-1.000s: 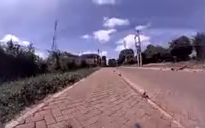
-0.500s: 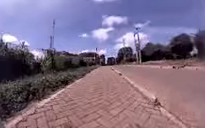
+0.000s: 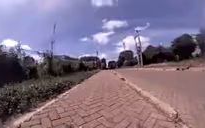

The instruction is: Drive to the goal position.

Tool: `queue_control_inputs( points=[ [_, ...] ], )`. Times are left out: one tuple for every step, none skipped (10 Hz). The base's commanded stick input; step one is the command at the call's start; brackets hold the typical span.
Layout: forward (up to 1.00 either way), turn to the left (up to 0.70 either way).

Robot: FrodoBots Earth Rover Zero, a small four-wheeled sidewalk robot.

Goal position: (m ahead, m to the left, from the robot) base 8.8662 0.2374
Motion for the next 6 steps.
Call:
queue_control_inputs(
  points=[
    [1.0,0.0],
    [1.0,0.0],
    [1.0,-0.01],
    [1.0,-0.16],
    [1.0,-0.17],
    [1.0,0.0]
  ],
)
